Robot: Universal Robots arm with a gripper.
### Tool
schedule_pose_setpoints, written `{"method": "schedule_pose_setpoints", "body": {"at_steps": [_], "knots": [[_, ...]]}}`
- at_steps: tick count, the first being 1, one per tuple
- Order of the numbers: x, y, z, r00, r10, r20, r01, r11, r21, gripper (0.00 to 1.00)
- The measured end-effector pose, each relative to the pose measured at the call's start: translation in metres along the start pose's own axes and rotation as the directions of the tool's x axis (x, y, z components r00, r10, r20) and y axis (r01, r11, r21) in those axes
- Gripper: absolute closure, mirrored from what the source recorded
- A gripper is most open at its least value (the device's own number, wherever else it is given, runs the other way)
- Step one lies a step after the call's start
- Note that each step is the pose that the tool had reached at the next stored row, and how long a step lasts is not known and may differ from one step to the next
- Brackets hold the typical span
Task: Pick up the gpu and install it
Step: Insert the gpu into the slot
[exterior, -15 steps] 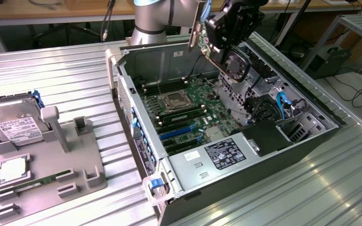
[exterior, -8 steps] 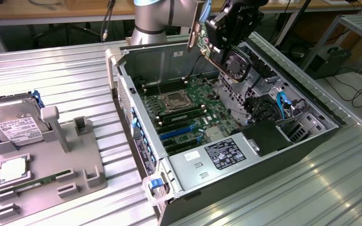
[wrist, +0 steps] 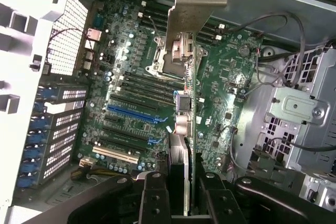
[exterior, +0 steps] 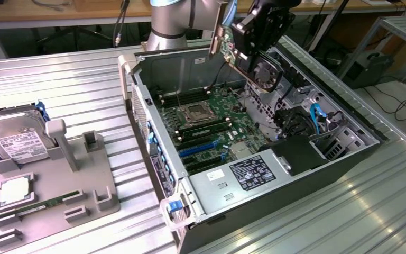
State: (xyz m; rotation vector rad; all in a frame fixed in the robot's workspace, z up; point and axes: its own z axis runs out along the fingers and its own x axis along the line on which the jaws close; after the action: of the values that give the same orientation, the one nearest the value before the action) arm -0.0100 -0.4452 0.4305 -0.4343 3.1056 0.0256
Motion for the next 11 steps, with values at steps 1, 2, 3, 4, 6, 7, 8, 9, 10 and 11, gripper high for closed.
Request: {"method": "schedule_pose_setpoints", "body": {"at_steps": [1, 2, 3, 4, 6, 7, 8, 9, 10, 11], "knots": [[0.0, 0.0, 0.0, 1.0, -0.003, 0.0, 0.003, 1.0, 0.0, 0.73], [0.0, 0.0, 0.0, 1.0, -0.007, -0.0001, 0.007, 1.0, 0.0, 0.73], [0.0, -0.0001, 0.0, 0.9999, -0.011, -0.0002, 0.011, 0.9999, -0.0001, 0.73], [0.0, -0.0001, 0.0, 0.9999, -0.015, -0.0002, 0.015, 0.9999, -0.0001, 0.73], [0.0001, -0.0002, 0.0, 0.9997, -0.022, -0.0003, 0.022, 0.9997, -0.0002, 0.73], [0.0001, -0.0002, 0.0001, 0.9997, -0.026, -0.0004, 0.026, 0.9997, -0.0002, 0.73], [0.0001, -0.0002, 0.0001, 0.9995, -0.03, -0.0005, 0.03, 0.9995, -0.0002, 0.73], [0.0001, -0.0003, 0.0001, 0.9994, -0.034, -0.0006, 0.034, 0.9994, -0.0002, 0.73], [0.0001, -0.0003, 0.0001, 0.9992, -0.039, -0.0006, 0.039, 0.9993, -0.0003, 0.73], [0.0001, -0.0003, 0.0002, 0.9991, -0.043, -0.0006, 0.043, 0.9991, -0.0004, 0.73]]}}
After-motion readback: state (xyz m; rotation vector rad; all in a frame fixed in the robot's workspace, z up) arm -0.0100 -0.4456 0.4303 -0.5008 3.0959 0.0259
